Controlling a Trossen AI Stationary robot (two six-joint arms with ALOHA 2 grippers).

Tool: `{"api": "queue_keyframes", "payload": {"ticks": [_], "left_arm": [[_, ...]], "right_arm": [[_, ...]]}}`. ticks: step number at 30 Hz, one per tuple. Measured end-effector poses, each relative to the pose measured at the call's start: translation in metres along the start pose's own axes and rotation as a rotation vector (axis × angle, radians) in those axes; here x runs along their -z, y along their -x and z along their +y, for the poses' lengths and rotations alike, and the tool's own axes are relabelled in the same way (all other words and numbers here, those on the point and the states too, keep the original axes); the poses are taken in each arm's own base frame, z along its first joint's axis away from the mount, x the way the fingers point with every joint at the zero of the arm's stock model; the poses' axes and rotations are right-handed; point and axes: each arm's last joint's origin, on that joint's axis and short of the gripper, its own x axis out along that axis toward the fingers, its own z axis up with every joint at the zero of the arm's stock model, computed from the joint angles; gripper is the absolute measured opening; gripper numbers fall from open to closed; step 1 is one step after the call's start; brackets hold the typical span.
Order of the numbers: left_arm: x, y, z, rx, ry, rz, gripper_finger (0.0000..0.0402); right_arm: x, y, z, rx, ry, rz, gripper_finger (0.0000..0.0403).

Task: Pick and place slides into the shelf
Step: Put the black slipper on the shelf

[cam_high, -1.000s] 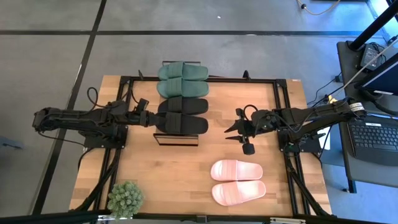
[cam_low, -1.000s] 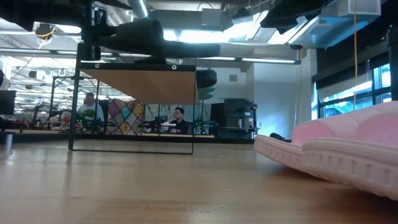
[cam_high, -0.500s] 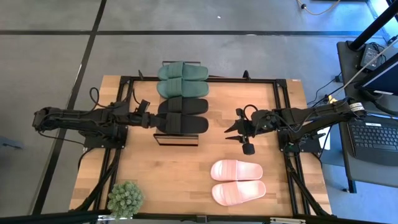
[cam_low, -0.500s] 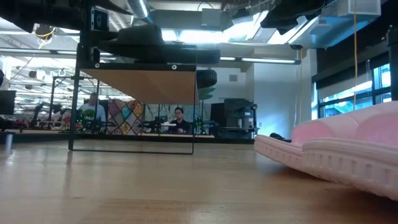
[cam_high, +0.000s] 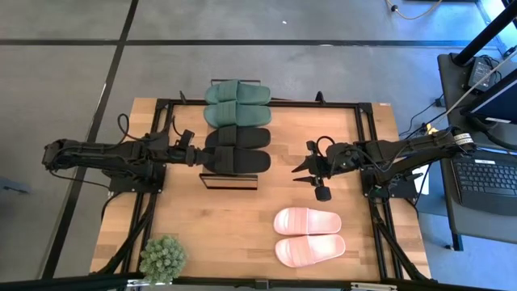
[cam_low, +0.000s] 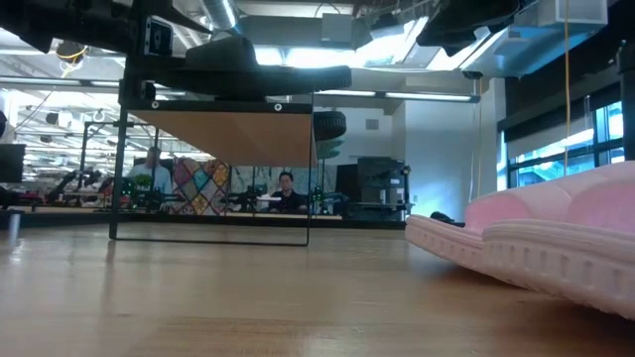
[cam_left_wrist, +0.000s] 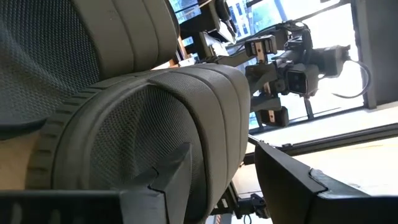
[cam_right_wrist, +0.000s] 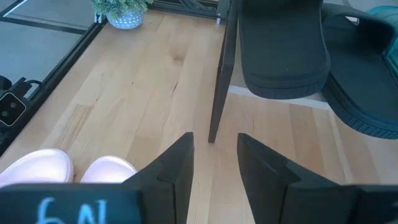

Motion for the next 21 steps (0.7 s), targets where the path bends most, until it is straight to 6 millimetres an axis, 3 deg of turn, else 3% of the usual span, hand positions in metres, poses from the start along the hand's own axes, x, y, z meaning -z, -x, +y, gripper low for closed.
{"api": "queue_keyframes", "payload": {"ticks": [21], "left_arm": [[0.0006, 0.0, -0.0012, 0.022, -0.025, 0.03, 0.0165]], "right_arm": [[0.0006, 0.0, 0.0, 0.0, 0.0, 0.006, 0.0125]]}}
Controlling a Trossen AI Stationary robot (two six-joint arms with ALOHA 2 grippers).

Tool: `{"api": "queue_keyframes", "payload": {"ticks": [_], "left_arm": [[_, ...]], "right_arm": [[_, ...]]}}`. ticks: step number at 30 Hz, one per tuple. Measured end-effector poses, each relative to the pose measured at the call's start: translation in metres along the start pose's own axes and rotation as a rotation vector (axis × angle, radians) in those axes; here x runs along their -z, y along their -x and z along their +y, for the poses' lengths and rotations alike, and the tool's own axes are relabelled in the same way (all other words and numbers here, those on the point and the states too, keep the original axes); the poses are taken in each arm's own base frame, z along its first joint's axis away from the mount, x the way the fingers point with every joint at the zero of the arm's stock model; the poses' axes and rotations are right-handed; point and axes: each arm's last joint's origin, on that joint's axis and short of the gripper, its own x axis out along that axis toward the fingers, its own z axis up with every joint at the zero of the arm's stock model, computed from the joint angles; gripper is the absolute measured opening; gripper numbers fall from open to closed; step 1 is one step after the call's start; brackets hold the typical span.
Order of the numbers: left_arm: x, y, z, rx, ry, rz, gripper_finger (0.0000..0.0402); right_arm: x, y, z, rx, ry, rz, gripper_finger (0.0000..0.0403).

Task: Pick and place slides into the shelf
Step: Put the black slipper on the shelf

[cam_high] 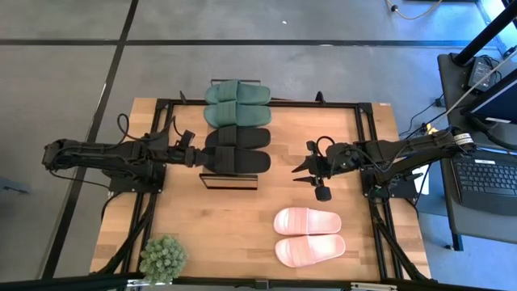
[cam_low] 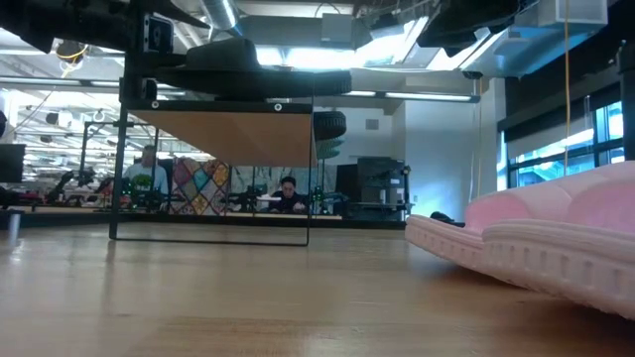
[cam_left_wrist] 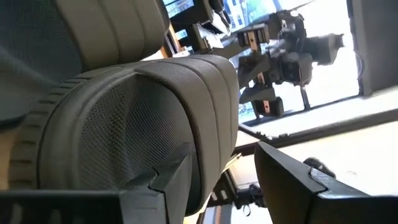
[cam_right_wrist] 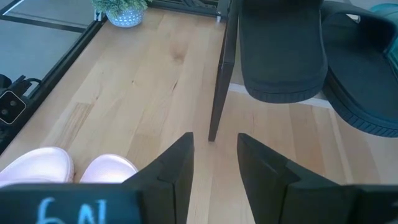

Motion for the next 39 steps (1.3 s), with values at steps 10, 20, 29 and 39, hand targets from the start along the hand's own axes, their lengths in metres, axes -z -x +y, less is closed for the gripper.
{"api": "queue_keyframes", "payload": {"ticks": [10, 20, 29, 39], "left_arm": [[-0.007, 0.0008, -0.0081, 0.058, 0.057, -0.154, 0.0165], [-0.0068, 0.0007, -0.0077, 0.05, -0.004, -0.15, 0.0165], [-0.0058, 0.0006, -0.008, 0.062, -0.027, -0.117, 0.0165], [-0.0059, 0.0005, -0.0069, 0.052, 0.077, -0.128, 0.0165]], "right_arm": [[0.0, 0.0, 0.0, 0.0, 0.0, 0.0, 0.0125], [0.0013, 0.0, 0.0001, -0.001, -0.025, 0.014, 0.0125], [0.0037, 0.0001, 0.0002, -0.002, -0.03, 0.038, 0.0125], [0.0043, 0.0001, 0.0003, -0.003, -0.029, 0.044, 0.0125]]}}
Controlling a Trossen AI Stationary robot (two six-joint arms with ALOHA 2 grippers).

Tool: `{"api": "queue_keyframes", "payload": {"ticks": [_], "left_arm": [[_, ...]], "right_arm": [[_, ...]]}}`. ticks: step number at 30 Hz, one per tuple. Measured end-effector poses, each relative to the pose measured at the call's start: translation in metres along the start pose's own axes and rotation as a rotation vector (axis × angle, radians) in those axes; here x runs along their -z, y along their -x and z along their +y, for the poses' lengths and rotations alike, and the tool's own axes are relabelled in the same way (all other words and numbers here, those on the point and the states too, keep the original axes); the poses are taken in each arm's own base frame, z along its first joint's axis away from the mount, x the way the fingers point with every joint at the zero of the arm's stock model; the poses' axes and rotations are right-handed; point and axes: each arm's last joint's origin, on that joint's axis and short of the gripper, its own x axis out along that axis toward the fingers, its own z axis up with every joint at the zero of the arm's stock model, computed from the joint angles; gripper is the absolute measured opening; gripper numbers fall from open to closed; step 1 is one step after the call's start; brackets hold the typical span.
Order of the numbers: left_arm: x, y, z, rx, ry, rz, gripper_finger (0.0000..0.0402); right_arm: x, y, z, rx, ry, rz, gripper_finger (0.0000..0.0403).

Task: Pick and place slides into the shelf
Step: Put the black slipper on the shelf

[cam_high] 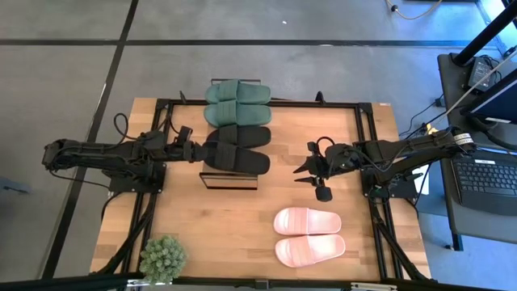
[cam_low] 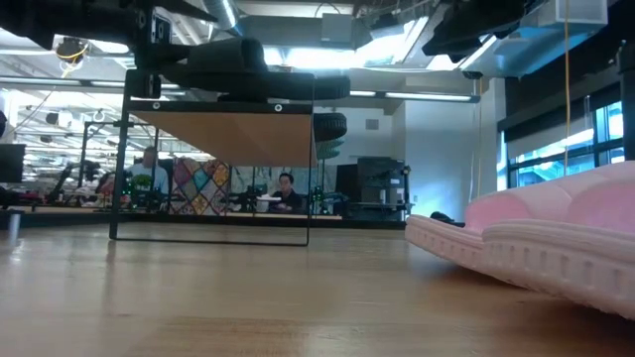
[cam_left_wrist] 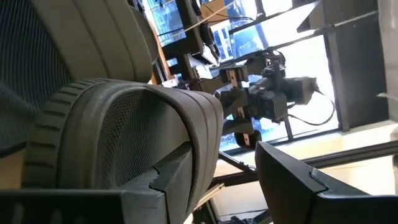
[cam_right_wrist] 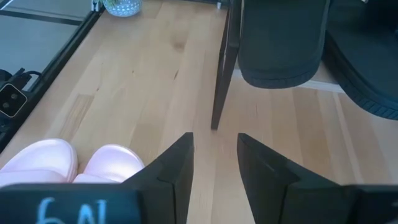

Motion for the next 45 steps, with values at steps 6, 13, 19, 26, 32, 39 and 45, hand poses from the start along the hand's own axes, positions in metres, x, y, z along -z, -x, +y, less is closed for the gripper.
{"api": "queue_keyframes", "payload": {"ticks": [6, 13, 19, 26, 32, 39, 45], "left_arm": [[0.001, 0.0, 0.005, -0.054, 0.029, 0.007, 0.0165], [0.002, 0.001, 0.009, -0.101, 0.055, 0.009, 0.0165], [-0.002, 0.002, -0.003, -0.119, 0.053, 0.011, 0.0165], [-0.007, 0.008, -0.016, -0.246, 0.038, 0.024, 0.0165], [-0.009, 0.014, -0.024, -0.324, 0.028, 0.047, 0.0165], [-0.02, 0.024, -0.058, -0.272, -0.124, 0.06, 0.0165], [-0.028, 0.031, -0.08, -0.216, -0.431, 0.025, 0.0165]], "right_arm": [[0.0, 0.0, 0.0, 0.0, 0.0, 0.001, 0.0125], [0.001, 0.0, 0.0, 0.0, 0.002, 0.007, 0.0125], [0.003, -0.001, 0.001, -0.003, 0.006, 0.017, 0.0125], [0.003, -0.001, 0.001, -0.004, 0.007, 0.017, 0.0125], [0.003, -0.001, 0.001, -0.004, 0.007, 0.018, 0.0125], [0.001, -0.001, 0.001, -0.003, 0.011, -0.002, 0.0125], [-0.025, 0.002, 0.0, 0.028, 0.155, -0.276, 0.0125]]}}
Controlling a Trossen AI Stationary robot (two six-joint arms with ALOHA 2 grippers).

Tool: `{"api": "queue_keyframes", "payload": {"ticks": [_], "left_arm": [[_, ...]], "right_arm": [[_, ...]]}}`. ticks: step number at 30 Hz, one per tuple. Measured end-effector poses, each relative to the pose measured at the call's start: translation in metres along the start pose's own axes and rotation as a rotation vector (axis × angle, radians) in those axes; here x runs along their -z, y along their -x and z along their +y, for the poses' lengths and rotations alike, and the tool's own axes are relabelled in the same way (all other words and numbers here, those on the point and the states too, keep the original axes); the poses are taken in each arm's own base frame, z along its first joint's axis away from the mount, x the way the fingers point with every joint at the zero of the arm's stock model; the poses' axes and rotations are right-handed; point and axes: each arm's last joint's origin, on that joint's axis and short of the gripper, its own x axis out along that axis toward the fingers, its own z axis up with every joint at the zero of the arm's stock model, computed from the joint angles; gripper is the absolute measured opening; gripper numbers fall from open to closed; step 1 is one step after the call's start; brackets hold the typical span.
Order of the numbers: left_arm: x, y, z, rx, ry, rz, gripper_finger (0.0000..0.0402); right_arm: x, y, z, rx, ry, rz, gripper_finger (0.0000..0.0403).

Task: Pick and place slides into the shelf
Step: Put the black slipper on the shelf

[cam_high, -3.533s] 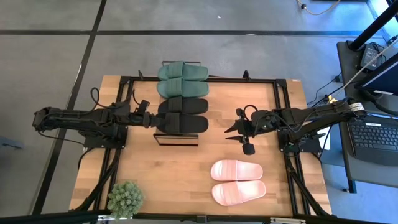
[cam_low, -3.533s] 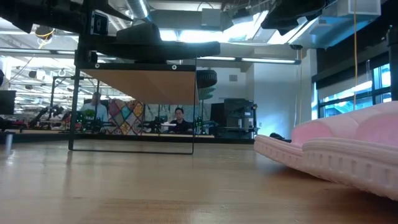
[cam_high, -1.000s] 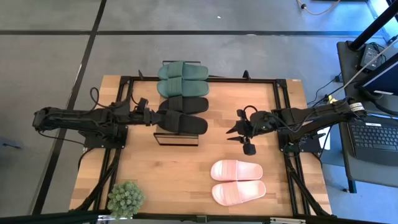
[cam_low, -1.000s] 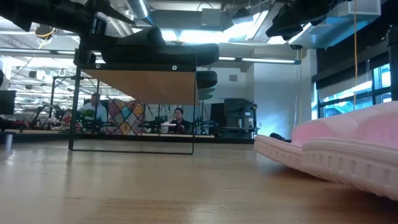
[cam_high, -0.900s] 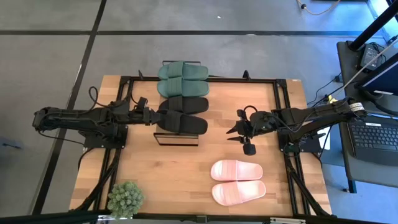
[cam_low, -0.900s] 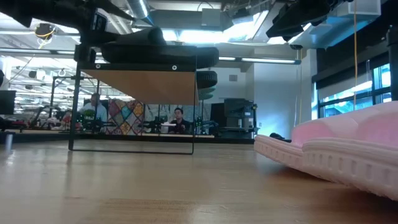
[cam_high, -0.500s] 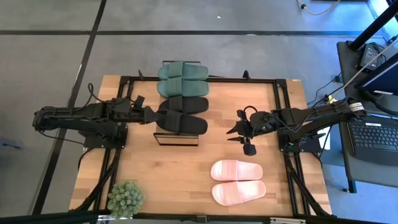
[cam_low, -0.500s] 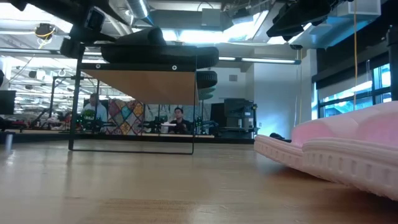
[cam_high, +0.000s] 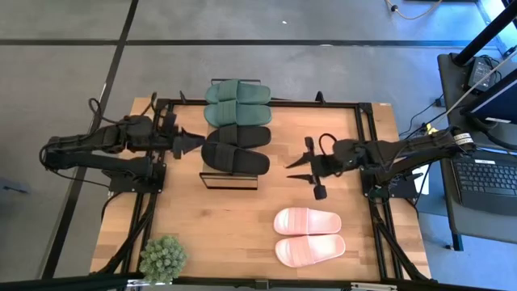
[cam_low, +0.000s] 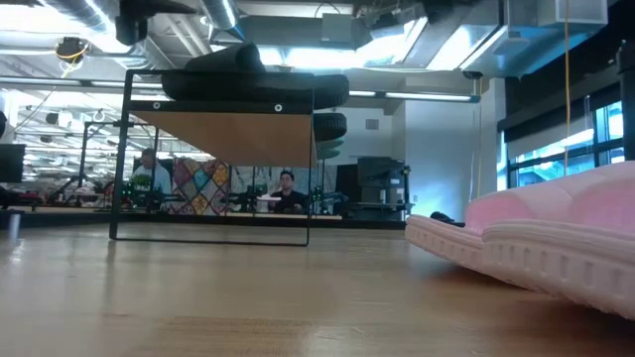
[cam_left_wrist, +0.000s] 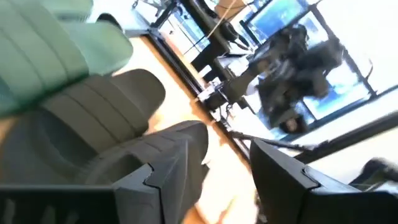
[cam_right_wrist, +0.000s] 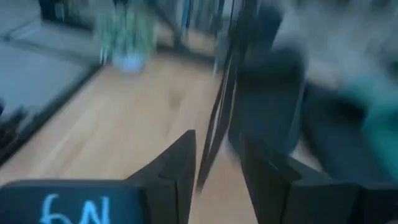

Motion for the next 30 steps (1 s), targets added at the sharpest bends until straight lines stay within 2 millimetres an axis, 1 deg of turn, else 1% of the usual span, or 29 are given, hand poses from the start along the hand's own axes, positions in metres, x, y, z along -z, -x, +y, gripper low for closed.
{"api": "queue_keyframes", "payload": {"ticks": [2, 4, 6, 10, 14, 16, 19, 22, 24, 27, 30], "left_arm": [[0.001, 0.0, 0.001, -0.015, -0.079, 0.002, 0.0165], [0.002, 0.0, 0.004, -0.052, -0.171, 0.008, 0.0165], [0.003, 0.0, 0.006, -0.09, -0.249, 0.017, 0.0165], [0.004, 0.0, 0.011, -0.175, -0.396, 0.001, 0.0165], [0.003, 0.001, 0.011, -0.202, -0.498, -0.006, 0.0165], [0.003, 0.0, 0.011, -0.203, -0.524, -0.003, 0.0165], [0.004, 0.001, 0.012, -0.211, -0.536, 0.008, 0.0165], [0.005, 0.001, 0.014, -0.221, -0.541, 0.024, 0.0165], [0.006, 0.001, 0.015, -0.232, -0.545, 0.038, 0.0165], [0.006, 0.001, 0.015, -0.23, -0.538, 0.035, 0.0165], [0.006, 0.001, 0.015, -0.229, -0.528, 0.033, 0.0165]], "right_arm": [[-0.011, -0.003, -0.002, 0.028, 0.054, -0.123, 0.0125], [-0.018, -0.01, -0.004, 0.057, 0.109, -0.206, 0.0125], [-0.02, -0.021, -0.007, 0.074, 0.144, -0.218, 0.0125], [-0.025, -0.058, -0.019, 0.098, 0.141, -0.164, 0.0125], [-0.031, -0.101, -0.034, 0.116, 0.182, -0.09, 0.0125], [-0.037, -0.118, -0.042, 0.128, 0.207, -0.045, 0.0125], [-0.045, -0.138, -0.054, 0.169, 0.222, 0.038, 0.0125], [-0.053, -0.151, -0.064, 0.185, 0.22, 0.079, 0.0125], [-0.058, -0.159, -0.068, 0.194, 0.218, 0.077, 0.0125], [-0.055, -0.171, -0.073, 0.19, 0.24, 0.105, 0.0125], [-0.046, -0.181, -0.077, 0.186, 0.258, 0.146, 0.0125]]}}
